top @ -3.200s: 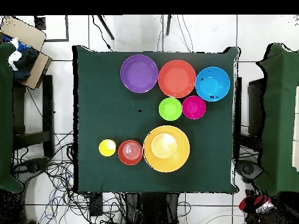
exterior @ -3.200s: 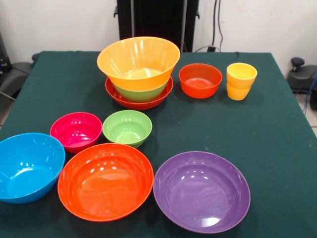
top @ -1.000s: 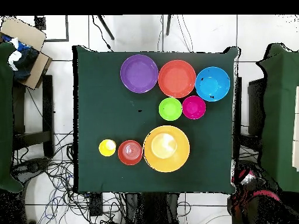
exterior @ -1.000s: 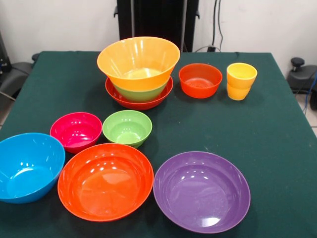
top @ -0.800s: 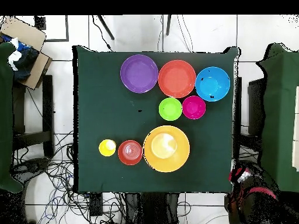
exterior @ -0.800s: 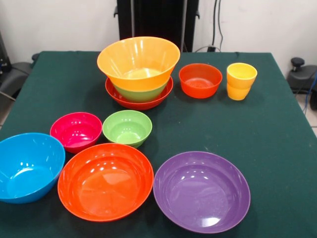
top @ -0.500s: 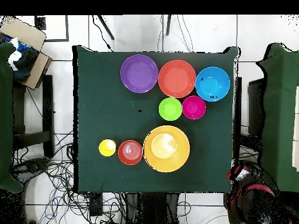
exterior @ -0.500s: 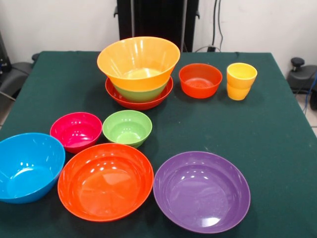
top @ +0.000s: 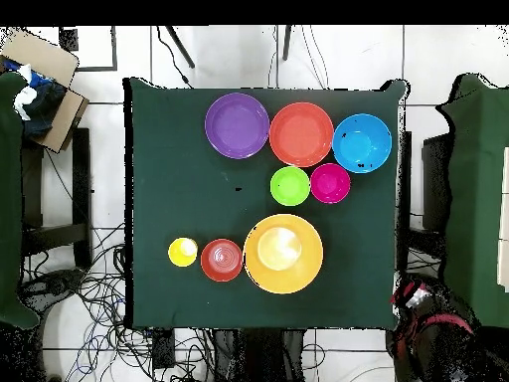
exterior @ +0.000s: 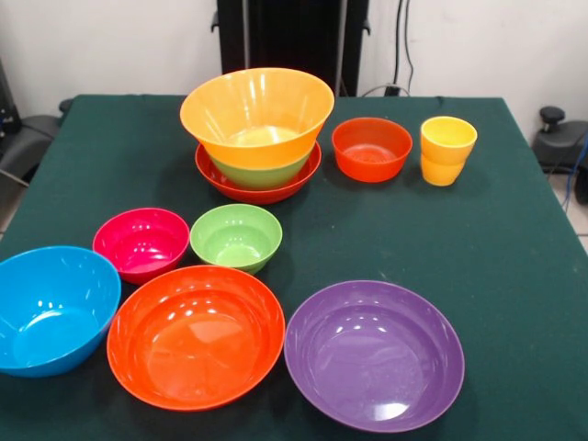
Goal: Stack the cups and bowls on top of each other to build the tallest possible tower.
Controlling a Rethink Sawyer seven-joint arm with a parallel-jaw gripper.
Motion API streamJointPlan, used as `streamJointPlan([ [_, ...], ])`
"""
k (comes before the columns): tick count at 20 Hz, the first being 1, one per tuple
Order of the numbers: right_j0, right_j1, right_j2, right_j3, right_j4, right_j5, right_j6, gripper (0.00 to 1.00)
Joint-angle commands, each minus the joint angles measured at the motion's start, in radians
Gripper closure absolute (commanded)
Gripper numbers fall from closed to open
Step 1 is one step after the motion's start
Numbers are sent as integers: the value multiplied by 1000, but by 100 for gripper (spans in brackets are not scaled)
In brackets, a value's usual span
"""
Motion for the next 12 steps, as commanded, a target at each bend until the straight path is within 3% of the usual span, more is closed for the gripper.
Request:
streamJointPlan([
  [1,5,-49,54,6,-3,157,-20,0],
  [12,2,174,92,-132,-87,-70,41,0],
])
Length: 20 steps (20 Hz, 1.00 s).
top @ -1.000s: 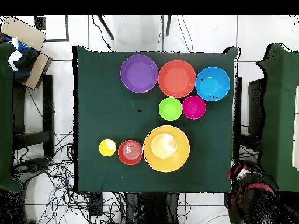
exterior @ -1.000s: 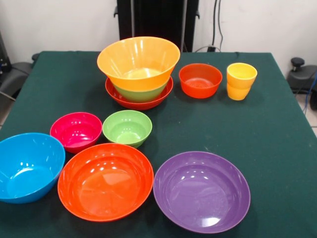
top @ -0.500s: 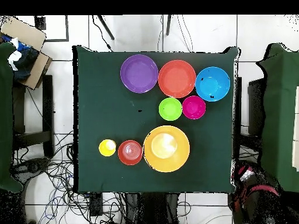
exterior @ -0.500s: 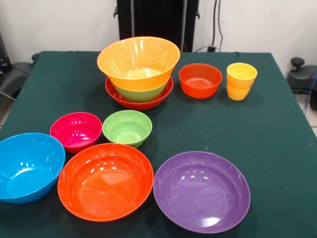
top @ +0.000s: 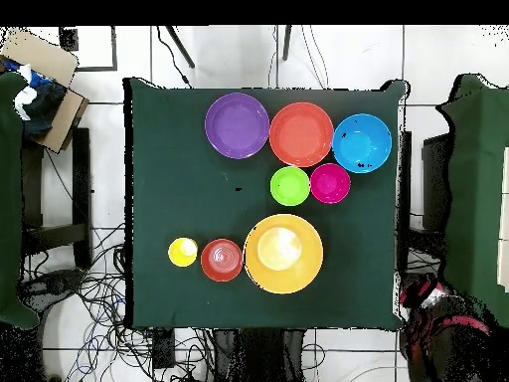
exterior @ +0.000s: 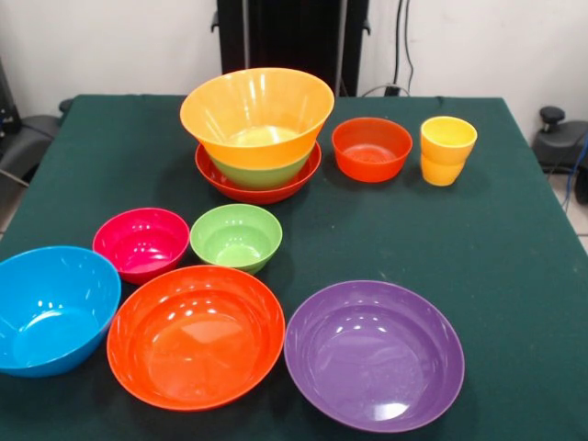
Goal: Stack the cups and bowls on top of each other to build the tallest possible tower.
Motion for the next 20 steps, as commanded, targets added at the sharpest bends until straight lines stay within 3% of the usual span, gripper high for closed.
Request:
streamJointPlan([
  [1,9,205,96,-99,-86,-103,42,0],
  [20,58,426,66,-205,-110,-363,108,0],
])
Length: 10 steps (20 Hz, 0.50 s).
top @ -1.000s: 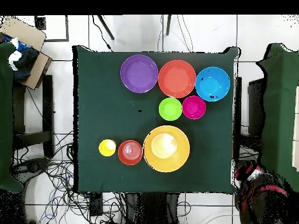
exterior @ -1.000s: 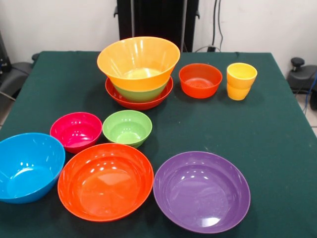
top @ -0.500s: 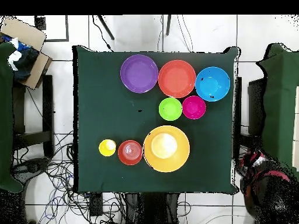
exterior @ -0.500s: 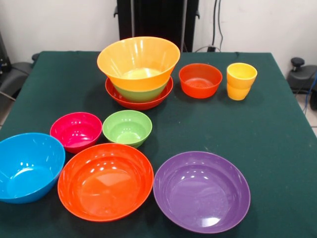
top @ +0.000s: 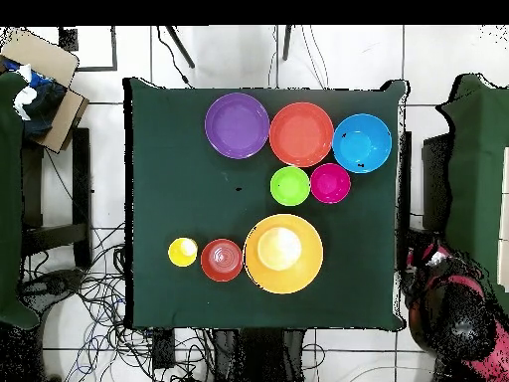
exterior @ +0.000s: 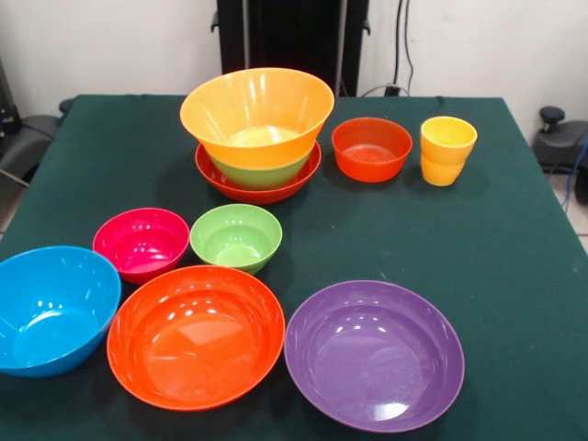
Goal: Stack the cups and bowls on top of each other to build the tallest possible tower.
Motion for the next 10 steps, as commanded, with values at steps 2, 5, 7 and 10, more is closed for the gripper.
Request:
streamJointPlan([
  [2,57,141,59,-74,-71,-90,110,0],
  [5,63,165,59,-92,-66,-106,111,0],
  [7,67,184,62,-109,-62,-111,109,0],
  [10,70,207,69,-134,-60,-114,106,0],
])
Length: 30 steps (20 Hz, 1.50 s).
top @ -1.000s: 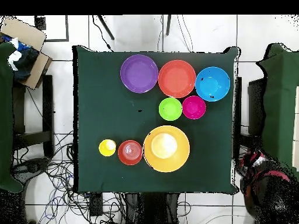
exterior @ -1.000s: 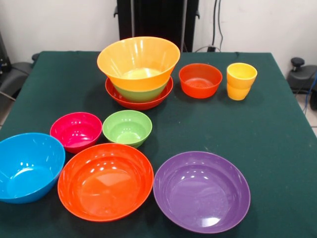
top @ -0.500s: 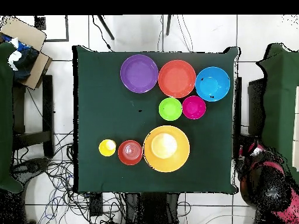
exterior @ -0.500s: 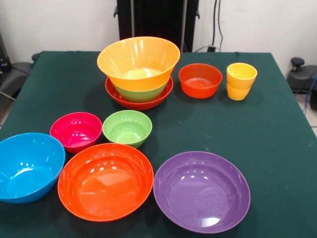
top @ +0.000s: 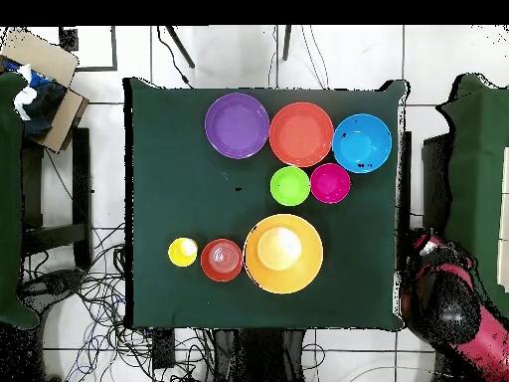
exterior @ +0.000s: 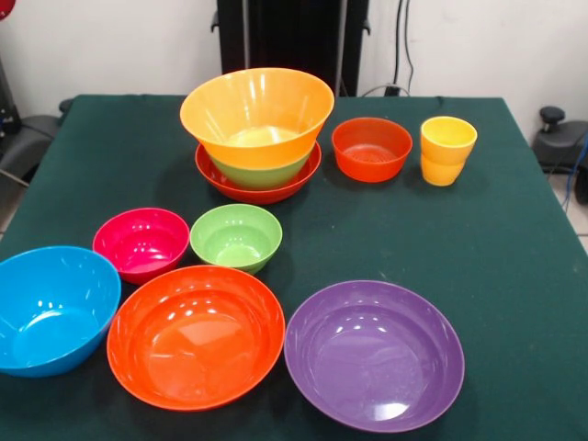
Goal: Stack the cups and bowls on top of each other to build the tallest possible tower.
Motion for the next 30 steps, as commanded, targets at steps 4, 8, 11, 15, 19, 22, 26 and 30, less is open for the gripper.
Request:
streamJointPlan([
  [4,59,143,79,-132,-55,-28,100,0],
  [8,65,167,85,-165,-45,-14,100,0],
  [11,79,179,77,-180,-35,-14,108,0],
  [15,104,182,64,-188,-15,-12,128,0],
  [19,130,163,45,-170,0,-7,150,0],
  [22,166,134,13,-132,27,4,181,0],
  [26,222,108,-26,-90,67,10,227,0],
  [30,264,83,-66,-75,111,4,275,0],
])
